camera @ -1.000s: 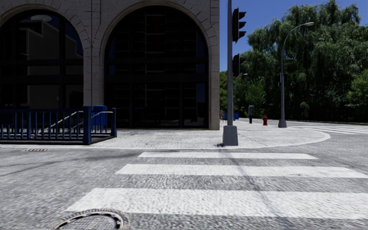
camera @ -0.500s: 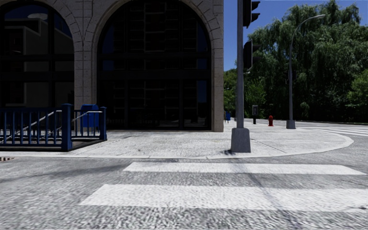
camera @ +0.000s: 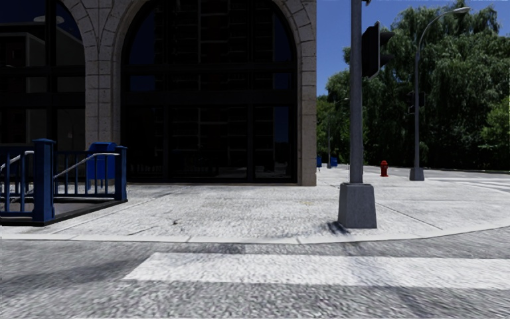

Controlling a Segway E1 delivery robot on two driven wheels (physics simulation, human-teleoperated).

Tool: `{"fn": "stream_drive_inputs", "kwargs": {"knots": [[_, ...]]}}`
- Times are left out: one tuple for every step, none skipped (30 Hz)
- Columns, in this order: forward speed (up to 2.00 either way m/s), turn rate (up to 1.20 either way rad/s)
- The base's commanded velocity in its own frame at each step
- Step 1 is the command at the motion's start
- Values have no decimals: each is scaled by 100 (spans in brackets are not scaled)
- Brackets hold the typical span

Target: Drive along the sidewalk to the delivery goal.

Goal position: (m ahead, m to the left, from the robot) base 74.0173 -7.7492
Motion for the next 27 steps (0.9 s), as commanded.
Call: {"fn": "stream_drive_inputs", "kwargs": {"knots": [[185,-1],[184,-3],[182,-4],[180,-4],[180,-4],[176,-4],[174,-4],[173,-4],[173,-4],[173,-4],[172,-4],[172,-4],[172,-4],[172,-4],[172,-5],[172,-6],[172,-7],[172,-7],[172,-7],[172,-10],[172,-19],[172,-25],[172,-27],[172,-27],[172,-28],[172,-28],[172,-29]]}}
